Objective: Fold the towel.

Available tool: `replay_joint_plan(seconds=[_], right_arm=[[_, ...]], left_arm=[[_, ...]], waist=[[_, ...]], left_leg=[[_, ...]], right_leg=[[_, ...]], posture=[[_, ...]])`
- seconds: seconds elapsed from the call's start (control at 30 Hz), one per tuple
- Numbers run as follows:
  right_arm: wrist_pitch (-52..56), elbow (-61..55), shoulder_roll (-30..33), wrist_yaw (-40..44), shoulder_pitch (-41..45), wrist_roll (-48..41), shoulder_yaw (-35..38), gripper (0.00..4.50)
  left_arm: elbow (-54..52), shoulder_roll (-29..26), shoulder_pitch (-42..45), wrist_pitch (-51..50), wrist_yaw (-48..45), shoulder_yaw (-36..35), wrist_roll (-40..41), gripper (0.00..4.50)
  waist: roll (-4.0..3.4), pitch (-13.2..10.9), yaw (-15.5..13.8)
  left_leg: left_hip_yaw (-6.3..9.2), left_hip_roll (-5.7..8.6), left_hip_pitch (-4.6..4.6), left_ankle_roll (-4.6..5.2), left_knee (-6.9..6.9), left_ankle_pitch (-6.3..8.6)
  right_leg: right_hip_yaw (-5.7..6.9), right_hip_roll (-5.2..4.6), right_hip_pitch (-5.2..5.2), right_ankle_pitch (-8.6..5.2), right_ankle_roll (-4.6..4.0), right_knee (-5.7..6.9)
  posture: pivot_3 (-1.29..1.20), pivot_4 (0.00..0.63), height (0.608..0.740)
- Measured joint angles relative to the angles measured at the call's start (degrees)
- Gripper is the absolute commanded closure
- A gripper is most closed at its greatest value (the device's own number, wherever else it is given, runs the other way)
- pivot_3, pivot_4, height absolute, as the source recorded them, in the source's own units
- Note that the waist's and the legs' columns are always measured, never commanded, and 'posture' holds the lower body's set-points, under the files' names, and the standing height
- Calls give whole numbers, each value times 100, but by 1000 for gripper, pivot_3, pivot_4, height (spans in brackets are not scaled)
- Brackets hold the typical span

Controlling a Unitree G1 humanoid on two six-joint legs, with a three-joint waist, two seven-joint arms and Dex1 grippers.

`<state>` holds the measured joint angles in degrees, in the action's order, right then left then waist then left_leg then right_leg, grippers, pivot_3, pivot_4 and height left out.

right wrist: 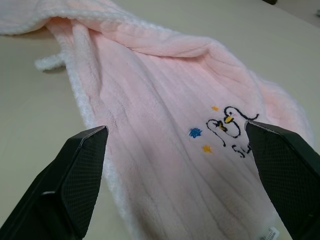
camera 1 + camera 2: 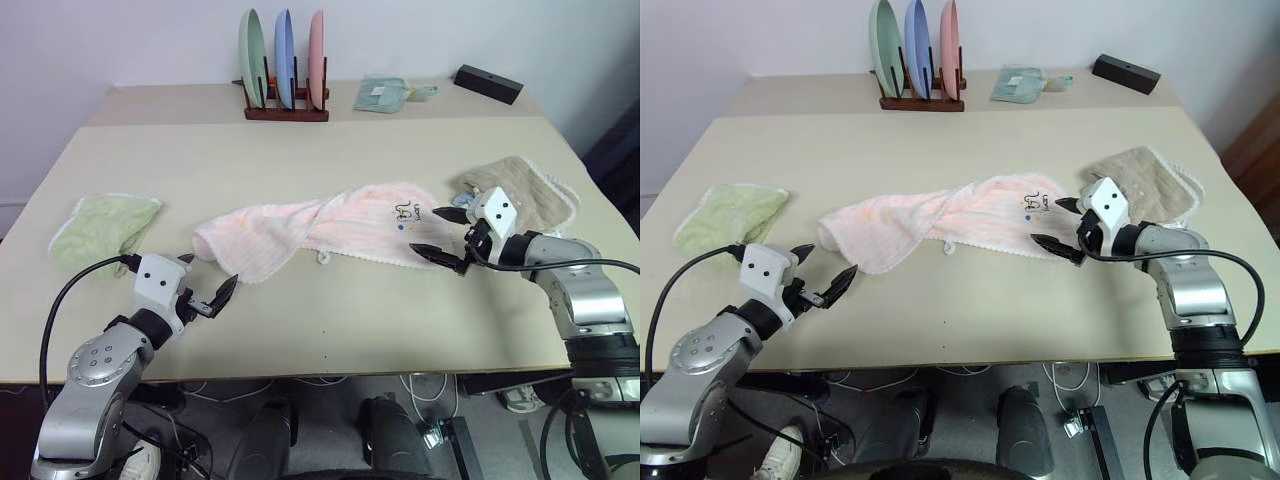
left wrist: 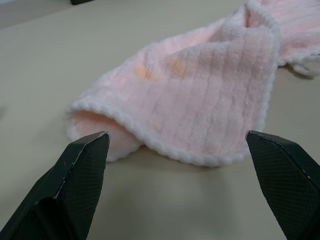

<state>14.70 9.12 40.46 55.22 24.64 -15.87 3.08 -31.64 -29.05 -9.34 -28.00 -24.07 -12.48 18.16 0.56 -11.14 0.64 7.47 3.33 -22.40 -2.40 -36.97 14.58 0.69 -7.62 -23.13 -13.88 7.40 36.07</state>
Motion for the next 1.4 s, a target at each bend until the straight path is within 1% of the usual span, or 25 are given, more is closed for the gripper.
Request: replay_joint_plan(seconds=[0.37,0.57,0.67,0.73,0.8,0.87,1.0,1.13,1.33,1.4], right_arm=[[144,-154,-10,-36,-132,-48,5,0],[380,-513,-1,-100,-421,-133,37,0],[620,-684,-2,-157,-454,-273,103,0],[826,-822,-2,-153,-470,-420,173,0],[907,-962,-18,-180,-512,-484,177,0],[954,-1028,-103,-264,-533,-495,166,0],[966,-1131,-324,-443,-646,-453,33,0],[996,-1311,-353,-552,-745,-461,-17,0],[1004,-1631,-357,-770,-1032,-498,42,0],[1002,-1674,-363,-841,-1101,-498,47,0]], left_arm=[[-1,-2,13,-11,-27,11,-13,46],[-73,-90,0,-34,-188,22,6,46],[-188,-177,14,-50,-411,146,132,46],[-358,-450,79,-134,-641,511,99,46],[-457,-772,133,-158,-783,988,-165,46],[-401,-962,258,-157,-789,1394,-559,46],[8,-938,706,-160,-506,1899,-1268,46],[272,-851,1073,-251,-301,2157,-1706,46],[764,-668,1526,-230,-118,2245,-1972,46],[1048,-627,1720,-134,-88,2252,-2016,559]], waist=[[0,0,-4],[0,0,-6],[0,0,-4],[0,0,-5],[0,0,-6],[0,0,-6],[0,0,-5],[0,-1,-7],[1,0,-8],[1,0,-8]], left_leg=[[-14,-1,0,0,0,0],[-16,-1,0,0,0,0],[-19,-1,-1,0,1,1],[-20,-1,-1,0,1,1],[-23,-1,-1,0,2,1],[-25,-1,-1,1,2,1],[-24,-2,-1,1,3,1],[-25,-1,-4,1,4,1],[-24,-2,-1,1,3,1],[-24,-2,2,1,1,0]], right_leg=[[-10,0,-4,-1,-2,0],[-13,0,-6,-2,-5,-1],[-16,-1,-7,-4,-9,-1],[-16,0,-8,-5,-10,-1],[-18,0,-8,-5,-10,-2],[-19,1,-9,-5,-11,-2],[-19,1,-11,-3,-6,-2],[-20,1,-17,4,6,-1],[-20,3,-15,4,7,2],[-20,3,-13,5,8,3]], posture=[[0,150,740],[0,150,740],[0,150,740],[0,150,740],[0,150,740],[0,150,740],[0,150,740],[0,150,740],[0,150,740],[0,150,740]])
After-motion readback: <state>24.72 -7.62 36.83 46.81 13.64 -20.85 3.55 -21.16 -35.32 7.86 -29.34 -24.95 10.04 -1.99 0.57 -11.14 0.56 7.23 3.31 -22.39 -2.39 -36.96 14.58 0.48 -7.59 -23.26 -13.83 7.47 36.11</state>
